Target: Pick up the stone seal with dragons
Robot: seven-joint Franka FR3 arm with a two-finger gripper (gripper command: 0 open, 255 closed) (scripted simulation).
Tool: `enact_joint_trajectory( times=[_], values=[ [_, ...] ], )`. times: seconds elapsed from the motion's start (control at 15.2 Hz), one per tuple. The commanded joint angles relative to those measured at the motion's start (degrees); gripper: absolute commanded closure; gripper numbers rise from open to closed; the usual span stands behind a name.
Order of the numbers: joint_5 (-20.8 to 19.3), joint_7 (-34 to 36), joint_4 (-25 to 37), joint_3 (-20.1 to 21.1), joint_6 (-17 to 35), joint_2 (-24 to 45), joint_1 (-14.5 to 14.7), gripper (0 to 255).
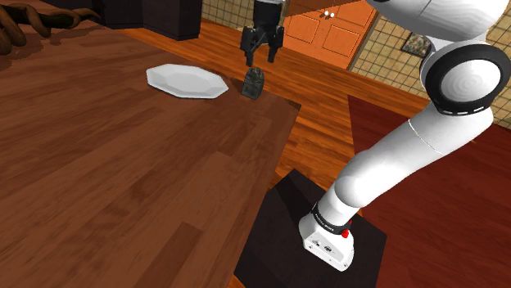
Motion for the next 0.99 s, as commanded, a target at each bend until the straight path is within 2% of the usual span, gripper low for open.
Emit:
enact_joint_trajectory(
  times=[0.0, 0.4, 0.53, 0.59, 0.92],
  values=[
    [-0.2, 0.8, 0.7, 0.4, 0.2, 1.1, 0.1, 0],
    [0.1, 1.0, -6.1, 0.3, 5.4, -0.5, 0.2, 0],
    [0.1, 1.0, -6.1, 0.3, 5.4, -0.5, 0.2, 0],
    [0.1, 1.0, -6.0, 0.3, 5.4, -0.3, 0.2, 255],
    [0.1, 1.0, -6.0, 0.3, 5.4, -0.4, 0.2, 255]
  ],
)
